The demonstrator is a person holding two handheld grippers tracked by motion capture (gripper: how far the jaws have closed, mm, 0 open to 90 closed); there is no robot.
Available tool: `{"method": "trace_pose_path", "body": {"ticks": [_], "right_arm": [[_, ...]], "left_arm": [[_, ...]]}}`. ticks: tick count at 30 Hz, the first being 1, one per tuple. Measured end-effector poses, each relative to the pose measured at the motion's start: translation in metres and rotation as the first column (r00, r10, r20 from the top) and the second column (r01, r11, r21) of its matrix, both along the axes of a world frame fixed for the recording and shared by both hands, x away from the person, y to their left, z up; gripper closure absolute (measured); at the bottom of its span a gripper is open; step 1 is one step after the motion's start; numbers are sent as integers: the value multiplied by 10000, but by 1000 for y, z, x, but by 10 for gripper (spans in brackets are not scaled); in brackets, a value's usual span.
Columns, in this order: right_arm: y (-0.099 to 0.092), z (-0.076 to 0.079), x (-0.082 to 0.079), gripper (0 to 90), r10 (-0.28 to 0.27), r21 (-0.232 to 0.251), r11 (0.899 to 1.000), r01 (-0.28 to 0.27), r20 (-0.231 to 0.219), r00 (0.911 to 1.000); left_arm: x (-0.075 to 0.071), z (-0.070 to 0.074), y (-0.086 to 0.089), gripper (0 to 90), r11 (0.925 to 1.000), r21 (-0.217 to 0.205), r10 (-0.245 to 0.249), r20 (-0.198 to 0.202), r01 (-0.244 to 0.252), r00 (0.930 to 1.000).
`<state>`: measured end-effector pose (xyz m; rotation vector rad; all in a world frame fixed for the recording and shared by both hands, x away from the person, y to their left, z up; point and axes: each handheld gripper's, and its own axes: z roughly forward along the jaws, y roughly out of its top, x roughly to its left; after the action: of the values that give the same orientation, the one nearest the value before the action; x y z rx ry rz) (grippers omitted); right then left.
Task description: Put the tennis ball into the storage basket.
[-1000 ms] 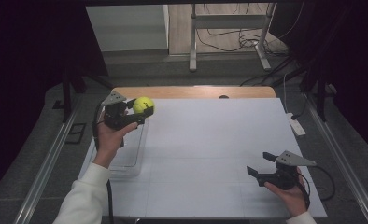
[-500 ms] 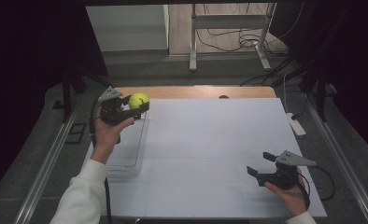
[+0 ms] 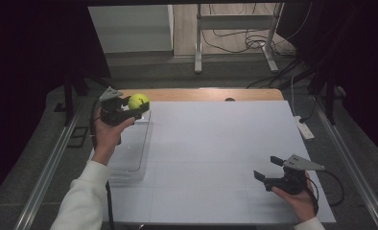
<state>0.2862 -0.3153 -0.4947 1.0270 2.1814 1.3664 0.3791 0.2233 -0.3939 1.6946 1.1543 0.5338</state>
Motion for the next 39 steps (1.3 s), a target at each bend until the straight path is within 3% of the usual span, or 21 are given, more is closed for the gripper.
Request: {"method": "trace_pose_path", "body": {"ticks": [18,39], "right_arm": [[1,0,0,99,-7,-39,10000,7,-25,10000],[1,-2,1,99,10,-72,10000,-10,-93,10000]], "left_arm": [[12,-4,14,271,9972,392,643,-242,-633,9976],[23,-14,43,271,9846,858,1584,-735,-1520,9846]]}}
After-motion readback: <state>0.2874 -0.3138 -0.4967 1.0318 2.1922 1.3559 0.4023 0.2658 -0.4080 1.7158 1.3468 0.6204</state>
